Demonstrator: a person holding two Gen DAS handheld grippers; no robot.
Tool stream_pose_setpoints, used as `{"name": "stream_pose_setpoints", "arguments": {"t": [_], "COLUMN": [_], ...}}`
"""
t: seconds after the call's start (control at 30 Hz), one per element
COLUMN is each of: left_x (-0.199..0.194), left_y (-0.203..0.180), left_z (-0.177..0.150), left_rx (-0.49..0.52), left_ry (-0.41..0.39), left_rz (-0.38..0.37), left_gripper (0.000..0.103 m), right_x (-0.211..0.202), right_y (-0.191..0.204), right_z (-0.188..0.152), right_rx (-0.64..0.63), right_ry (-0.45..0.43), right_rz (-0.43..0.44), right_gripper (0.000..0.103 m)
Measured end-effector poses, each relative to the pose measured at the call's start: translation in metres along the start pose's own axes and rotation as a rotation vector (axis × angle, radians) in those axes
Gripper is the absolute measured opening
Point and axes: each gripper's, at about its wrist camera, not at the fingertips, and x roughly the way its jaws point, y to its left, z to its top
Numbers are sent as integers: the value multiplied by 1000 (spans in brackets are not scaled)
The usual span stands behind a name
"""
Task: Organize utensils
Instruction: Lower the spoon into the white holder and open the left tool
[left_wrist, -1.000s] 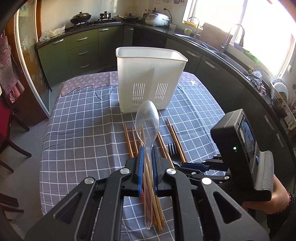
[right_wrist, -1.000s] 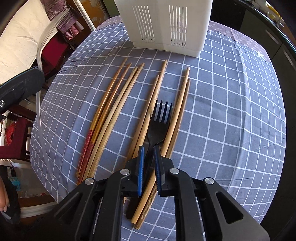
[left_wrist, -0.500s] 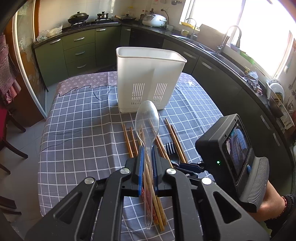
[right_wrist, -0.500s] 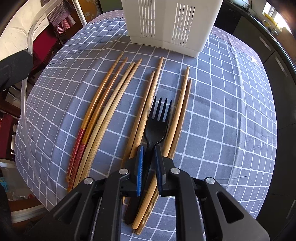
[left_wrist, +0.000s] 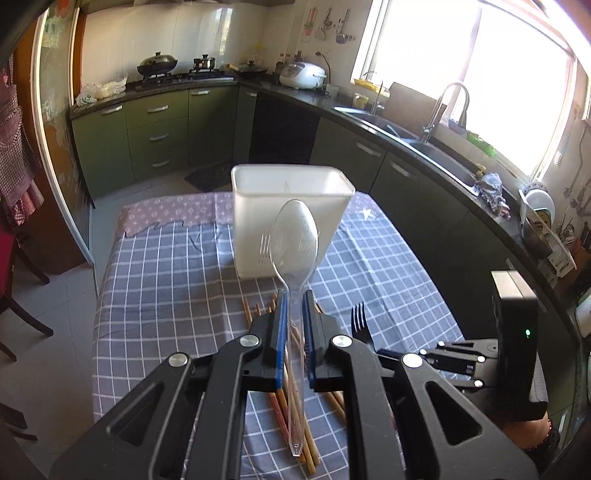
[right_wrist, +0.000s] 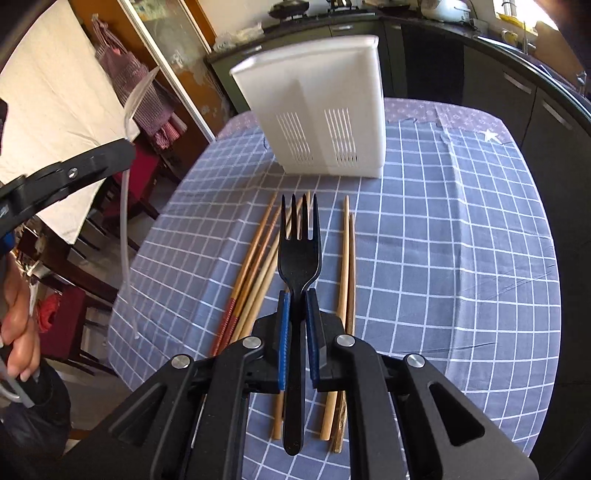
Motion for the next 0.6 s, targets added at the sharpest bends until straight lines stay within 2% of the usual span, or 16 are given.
{"name": "stream_pose_setpoints", "arguments": {"t": [0.13, 0.27, 0.37, 0.5, 0.6], "left_x": [-16, -14, 0, 28, 52], "left_y": [-6, -12, -13, -15, -13], "left_z": [43, 86, 113, 137, 146], "left_rx": [1, 2, -5, 30, 37], "left_ry": [-132, -265, -336, -420, -439], "left_rz": [14, 28, 39, 115, 133], "left_gripper": [9, 9, 9, 9, 9], "right_x": [-31, -45, -50, -56, -59], "right_y": [-9, -26, -39, -51, -58], "right_z": [-8, -19, -27, -34, -35], "right_rx": [21, 60, 86, 106, 113], "right_ry": [-82, -102, -112, -135, -150], "right_rz": [68, 128, 151, 162, 170], "right_gripper": [10, 10, 10, 10, 10]}}
